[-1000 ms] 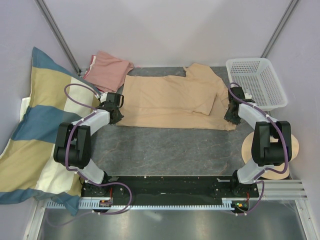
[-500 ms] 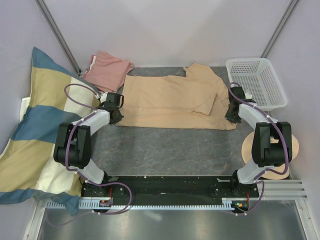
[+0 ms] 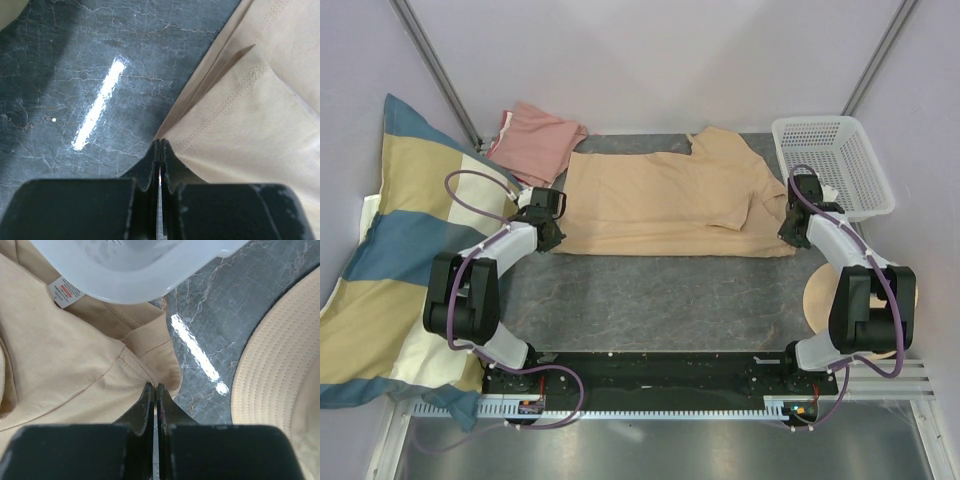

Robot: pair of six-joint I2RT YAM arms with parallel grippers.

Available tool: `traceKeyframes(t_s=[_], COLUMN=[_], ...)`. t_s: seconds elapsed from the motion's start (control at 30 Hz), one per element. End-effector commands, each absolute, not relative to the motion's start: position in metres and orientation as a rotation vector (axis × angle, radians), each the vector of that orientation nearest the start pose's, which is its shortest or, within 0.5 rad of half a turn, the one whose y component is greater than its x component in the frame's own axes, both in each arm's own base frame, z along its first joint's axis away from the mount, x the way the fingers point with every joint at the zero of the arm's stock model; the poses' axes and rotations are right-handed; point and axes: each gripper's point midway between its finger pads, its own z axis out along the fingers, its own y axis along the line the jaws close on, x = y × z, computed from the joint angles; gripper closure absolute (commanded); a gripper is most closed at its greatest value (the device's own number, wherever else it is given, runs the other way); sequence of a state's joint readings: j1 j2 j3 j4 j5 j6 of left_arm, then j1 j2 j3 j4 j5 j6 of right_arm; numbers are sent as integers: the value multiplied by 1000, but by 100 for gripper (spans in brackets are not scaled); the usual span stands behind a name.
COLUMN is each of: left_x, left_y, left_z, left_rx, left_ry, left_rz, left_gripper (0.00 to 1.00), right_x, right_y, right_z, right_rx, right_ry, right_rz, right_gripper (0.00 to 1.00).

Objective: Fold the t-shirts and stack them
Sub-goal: Fold the flattened tshirt in 1/3 of the way

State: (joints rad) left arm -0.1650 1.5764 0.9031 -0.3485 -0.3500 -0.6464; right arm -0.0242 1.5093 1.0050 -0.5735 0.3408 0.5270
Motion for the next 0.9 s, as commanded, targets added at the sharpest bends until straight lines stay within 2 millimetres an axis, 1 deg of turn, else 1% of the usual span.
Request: traceKeyframes(t_s=[0.0,0.17,0.27,0.3,0.5,0.53,0.6,0.67,0.87], left_x=[346,341,338,338,333,332,331,329,321], left_y=[-9,-7,-6,-5,-4,-4,-4,-4,-2], left_z=[54,58,56,57,54,53,52,52,47], left_rx=[-770,-772,-778,-780,-789,-787,-790,-792,-804], left_ry=[2353,2352,2360,2361,2375,2379,2383,2384,2394], left_rz=[184,193,203,206,218,219,222,220,236], left_gripper=[98,98,98,98,98,98,98,98,98], right_x=[315,307,300,298,282,279,274,267,247], right_y=[-63,-62,-61,-60,-49,-44,-40,-32,-27], right_z=[85,86,90,94,99,97,100,97,92], right_rx=[845,855,859,860,855,853,851,844,850], right_ry=[2424,2446,2445,2437,2461,2474,2471,2495,2526], right_rz=[-344,-336,-325,-321,-247,-210,-175,-130,-111], right_gripper=[100,100,100,100,100,100,97,94,93])
